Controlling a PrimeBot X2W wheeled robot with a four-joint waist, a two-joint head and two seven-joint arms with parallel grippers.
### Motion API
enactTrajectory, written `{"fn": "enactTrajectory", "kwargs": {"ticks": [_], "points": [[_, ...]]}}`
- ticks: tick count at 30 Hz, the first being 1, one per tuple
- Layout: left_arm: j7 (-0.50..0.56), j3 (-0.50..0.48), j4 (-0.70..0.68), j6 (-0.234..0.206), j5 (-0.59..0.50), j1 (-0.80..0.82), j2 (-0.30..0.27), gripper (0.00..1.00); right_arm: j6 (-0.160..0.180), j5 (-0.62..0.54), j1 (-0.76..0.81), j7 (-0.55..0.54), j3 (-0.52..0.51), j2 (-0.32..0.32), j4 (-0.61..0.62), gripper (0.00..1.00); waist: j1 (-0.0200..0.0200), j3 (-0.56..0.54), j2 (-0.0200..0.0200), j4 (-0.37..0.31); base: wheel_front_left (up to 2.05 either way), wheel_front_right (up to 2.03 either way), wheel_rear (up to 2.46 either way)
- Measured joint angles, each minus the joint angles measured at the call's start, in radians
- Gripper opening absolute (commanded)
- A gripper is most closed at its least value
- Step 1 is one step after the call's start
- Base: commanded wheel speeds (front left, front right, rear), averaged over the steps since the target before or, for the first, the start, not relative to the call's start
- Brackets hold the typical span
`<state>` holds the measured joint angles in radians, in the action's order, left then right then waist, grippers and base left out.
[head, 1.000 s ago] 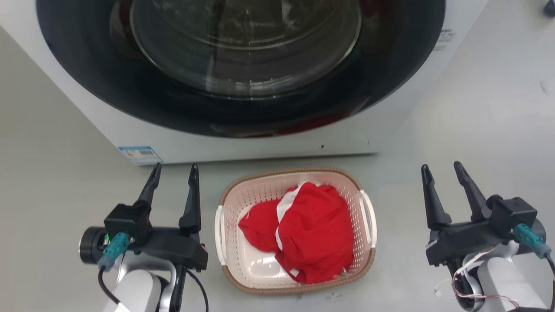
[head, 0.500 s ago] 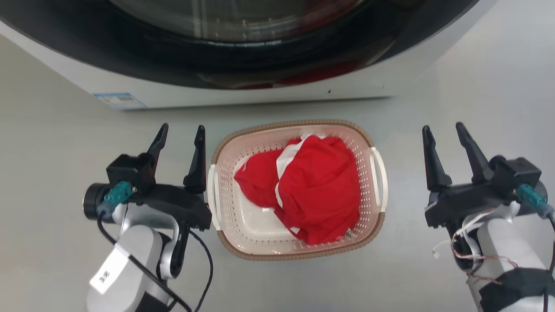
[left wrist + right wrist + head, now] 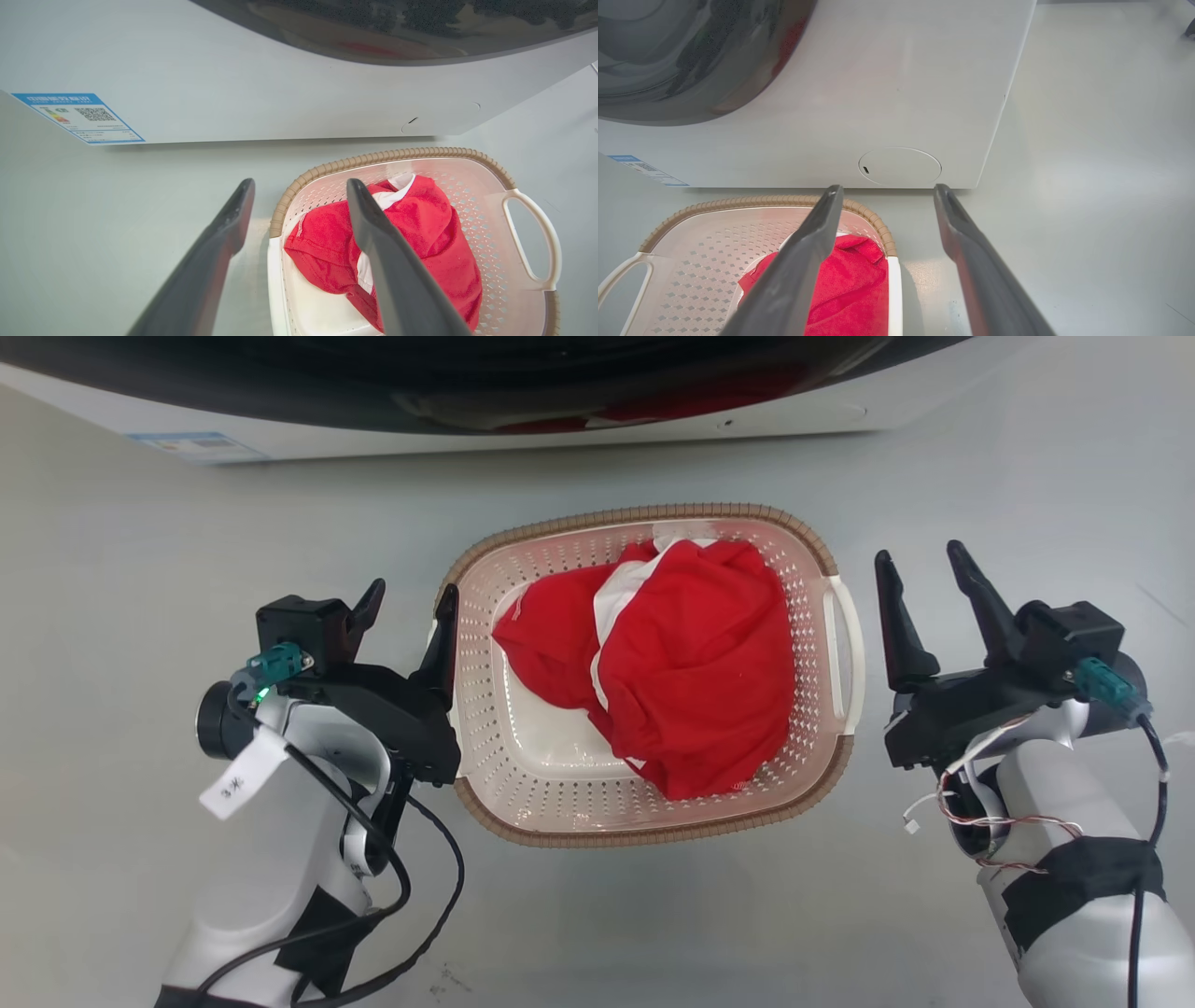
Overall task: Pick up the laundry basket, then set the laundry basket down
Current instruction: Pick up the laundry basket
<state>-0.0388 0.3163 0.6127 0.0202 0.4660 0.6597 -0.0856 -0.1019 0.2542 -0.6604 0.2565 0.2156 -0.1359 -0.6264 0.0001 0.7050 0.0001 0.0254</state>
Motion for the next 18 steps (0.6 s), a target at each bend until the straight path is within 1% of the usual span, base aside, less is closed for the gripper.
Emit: {"fn": "enactTrajectory", "kwargs": {"ticks": [5, 11, 13, 18], "points": [[0.027, 0.008, 0.074, 0.025, 0.01, 0.036, 0.007, 1.0, -0.004, -0.007, -0.037, 0.0, 0.024, 0.012, -0.063, 1.0, 0.0, 0.034, 0.0, -0.002, 0.0, 0.0, 0.0], [0.051, 0.012, 0.158, 0.033, 0.018, 0.064, 0.016, 1.0, -0.005, -0.008, -0.073, -0.001, 0.046, 0.02, -0.133, 1.0, -0.0001, 0.073, 0.0, -0.006, 0.0, 0.0, 0.0], [0.057, 0.016, 0.183, 0.034, 0.018, 0.077, 0.017, 1.0, -0.011, -0.008, -0.088, -0.001, 0.053, 0.021, -0.156, 1.0, -0.0001, 0.087, 0.0, -0.006, 0.0, 0.0, 0.0], [0.064, 0.02, 0.225, 0.041, 0.018, 0.103, 0.021, 1.0, -0.013, -0.008, -0.116, -0.002, 0.066, 0.025, -0.191, 1.0, 0.0, 0.117, 0.0, -0.007, 0.0, 0.0, 0.0]]}}
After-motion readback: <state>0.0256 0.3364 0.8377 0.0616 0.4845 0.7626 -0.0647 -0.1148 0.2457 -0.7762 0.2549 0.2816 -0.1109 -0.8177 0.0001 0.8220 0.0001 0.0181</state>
